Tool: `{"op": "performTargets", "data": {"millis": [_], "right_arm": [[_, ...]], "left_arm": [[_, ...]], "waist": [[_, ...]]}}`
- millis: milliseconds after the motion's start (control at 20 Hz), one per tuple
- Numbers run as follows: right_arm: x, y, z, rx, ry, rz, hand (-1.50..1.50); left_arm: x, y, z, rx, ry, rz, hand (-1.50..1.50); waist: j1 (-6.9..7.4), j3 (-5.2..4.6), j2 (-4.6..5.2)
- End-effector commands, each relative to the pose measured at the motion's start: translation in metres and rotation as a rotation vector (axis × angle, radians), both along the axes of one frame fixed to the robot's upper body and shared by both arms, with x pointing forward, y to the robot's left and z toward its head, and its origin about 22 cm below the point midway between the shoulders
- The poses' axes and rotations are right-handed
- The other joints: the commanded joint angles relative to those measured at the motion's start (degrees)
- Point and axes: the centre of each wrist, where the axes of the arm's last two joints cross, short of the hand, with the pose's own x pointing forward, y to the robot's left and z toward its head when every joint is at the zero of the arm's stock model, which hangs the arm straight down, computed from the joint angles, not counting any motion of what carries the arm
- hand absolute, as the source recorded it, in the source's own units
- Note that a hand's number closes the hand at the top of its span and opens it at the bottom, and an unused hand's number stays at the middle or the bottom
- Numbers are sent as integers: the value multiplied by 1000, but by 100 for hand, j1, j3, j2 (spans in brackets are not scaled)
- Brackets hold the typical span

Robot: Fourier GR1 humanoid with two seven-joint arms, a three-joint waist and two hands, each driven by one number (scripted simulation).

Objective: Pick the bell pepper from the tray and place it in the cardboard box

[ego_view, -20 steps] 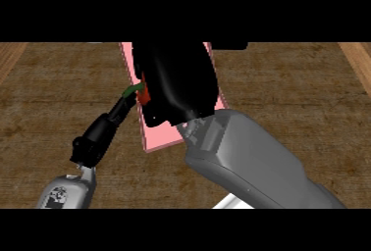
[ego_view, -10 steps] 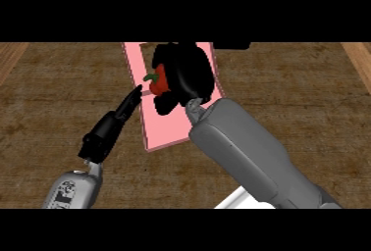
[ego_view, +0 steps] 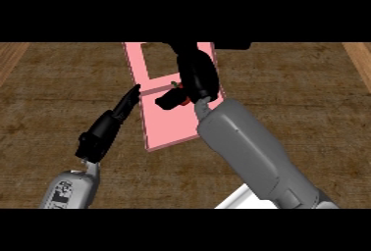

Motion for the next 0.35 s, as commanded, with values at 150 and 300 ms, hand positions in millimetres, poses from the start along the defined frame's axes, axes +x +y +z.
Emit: {"op": "performTargets", "data": {"millis": [150,300], "right_arm": [[4,-40,12,446,-97,-66,-150],[11,-74,13,520,-104,-85,-150]], "left_arm": [[-2,7,2,-7,-2,14,0],[-5,10,4,12,3,33,0]], "waist": [[-108,9,-16],[-137,5,-32]]}}
